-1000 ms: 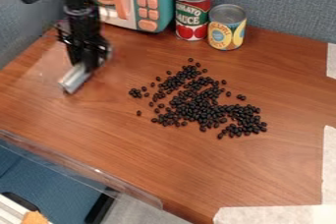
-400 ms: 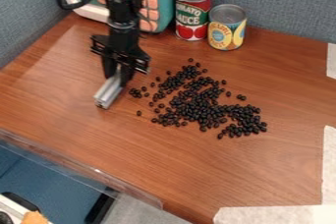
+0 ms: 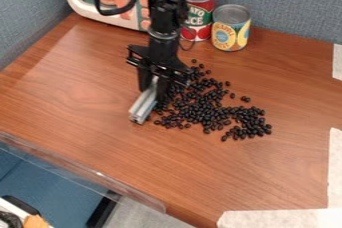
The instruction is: Sweep into pile
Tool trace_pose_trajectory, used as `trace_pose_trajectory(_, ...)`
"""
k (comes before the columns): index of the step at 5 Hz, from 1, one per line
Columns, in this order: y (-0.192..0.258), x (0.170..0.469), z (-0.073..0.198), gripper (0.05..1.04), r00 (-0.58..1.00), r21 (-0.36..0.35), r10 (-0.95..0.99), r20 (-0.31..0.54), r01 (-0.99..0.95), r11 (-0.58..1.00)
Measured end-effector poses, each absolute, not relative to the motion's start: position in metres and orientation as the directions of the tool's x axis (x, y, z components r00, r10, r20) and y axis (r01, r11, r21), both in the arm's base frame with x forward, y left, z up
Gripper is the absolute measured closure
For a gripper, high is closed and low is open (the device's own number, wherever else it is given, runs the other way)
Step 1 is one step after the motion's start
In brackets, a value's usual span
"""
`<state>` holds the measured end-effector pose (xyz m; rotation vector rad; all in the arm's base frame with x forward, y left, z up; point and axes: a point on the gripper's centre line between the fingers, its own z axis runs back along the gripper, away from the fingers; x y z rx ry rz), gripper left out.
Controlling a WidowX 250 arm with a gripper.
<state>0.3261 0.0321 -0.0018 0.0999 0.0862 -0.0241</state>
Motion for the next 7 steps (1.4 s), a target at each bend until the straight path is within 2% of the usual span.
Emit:
trace_pose_trajectory(2, -0.012, 0.316, -0.002, 0.729, 0.991, 0.078, -0.057, -0.119, 0.067, 0.995)
trace_pose_trajectory(4, -0.024, 0.315, 0.002, 0.729, 0.988, 0.071, -0.054, -0.142, 0.064, 0.995)
trace_pose_trajectory(5, -0.02, 0.316, 0.005, 0.729, 0.987, 0.065, -0.054, -0.149, 0.064, 0.996)
trace_pose_trajectory(7, 0.027, 0.33, 0.044, 0.729, 0.997, 0.045, 0.007, -0.074, -0.004, 0.999)
